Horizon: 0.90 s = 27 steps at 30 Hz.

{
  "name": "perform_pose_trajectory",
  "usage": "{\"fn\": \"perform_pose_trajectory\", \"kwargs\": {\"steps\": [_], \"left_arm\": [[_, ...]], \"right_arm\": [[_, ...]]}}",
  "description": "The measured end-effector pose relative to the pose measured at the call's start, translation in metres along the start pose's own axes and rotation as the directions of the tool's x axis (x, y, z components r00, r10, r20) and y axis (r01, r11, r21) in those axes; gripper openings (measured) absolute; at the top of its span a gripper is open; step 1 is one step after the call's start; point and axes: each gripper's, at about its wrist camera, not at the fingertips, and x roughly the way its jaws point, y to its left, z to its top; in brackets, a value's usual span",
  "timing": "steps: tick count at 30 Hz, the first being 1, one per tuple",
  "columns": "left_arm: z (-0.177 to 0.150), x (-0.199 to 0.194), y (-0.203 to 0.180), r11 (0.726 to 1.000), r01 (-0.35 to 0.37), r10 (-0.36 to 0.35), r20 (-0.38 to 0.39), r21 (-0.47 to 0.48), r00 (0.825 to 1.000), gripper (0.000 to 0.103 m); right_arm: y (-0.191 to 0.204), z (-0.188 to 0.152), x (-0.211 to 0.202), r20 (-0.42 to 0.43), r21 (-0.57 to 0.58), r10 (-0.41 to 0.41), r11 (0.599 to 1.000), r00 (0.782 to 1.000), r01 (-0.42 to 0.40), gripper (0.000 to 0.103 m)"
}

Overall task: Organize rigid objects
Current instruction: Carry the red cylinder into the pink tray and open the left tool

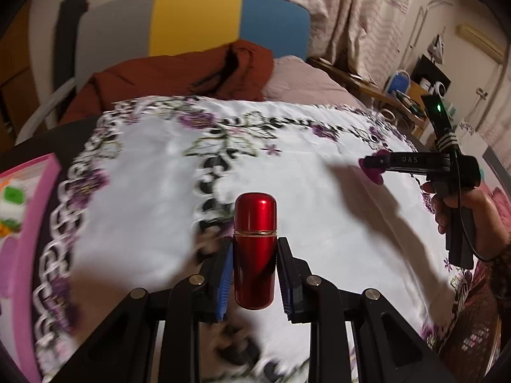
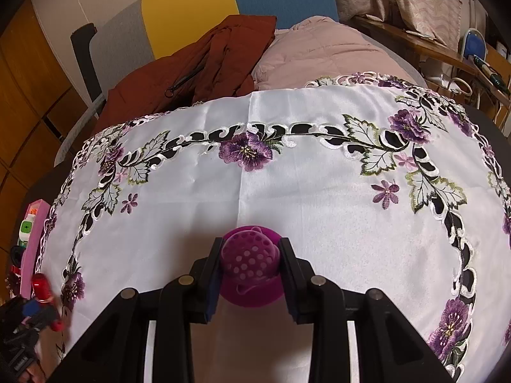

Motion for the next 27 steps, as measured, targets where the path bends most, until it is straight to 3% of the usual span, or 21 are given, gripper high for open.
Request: {"fn": "perform_pose_trajectory", "kwargs": {"steps": [8, 13, 22, 27], "left_arm": [[-0.022, -0.053, 0.066, 0.992, -0.093, 0.097, 0.046, -0.081, 0.994, 0.026], [-0.038, -0.081, 0.115, 0.973, -0.154, 0.166, 0.057, -0.170, 0.984, 0.026], [-0.070, -0.108, 0.183, 0.930, -0.247, 0.266, 0.035, -0.272, 0.963, 0.026], [-0.086, -0.104, 0.207, 0.908, -0.296, 0.304, -0.020, -0.296, 0.953, 0.026]], "right_arm": [[0.006, -0.001, -0.004, 0.034, -0.019, 0.011, 1.000, 0.999, -0.010, 0.032], [0.013, -0.002, -0.011, 0.069, -0.045, 0.032, 0.999, 0.997, -0.029, 0.032], [0.033, -0.004, -0.020, 0.098, -0.024, 0.092, 0.996, 0.991, -0.090, 0.032], [0.051, -0.008, -0.024, 0.104, -0.023, 0.104, 0.994, 0.989, -0.103, 0.032]]}}
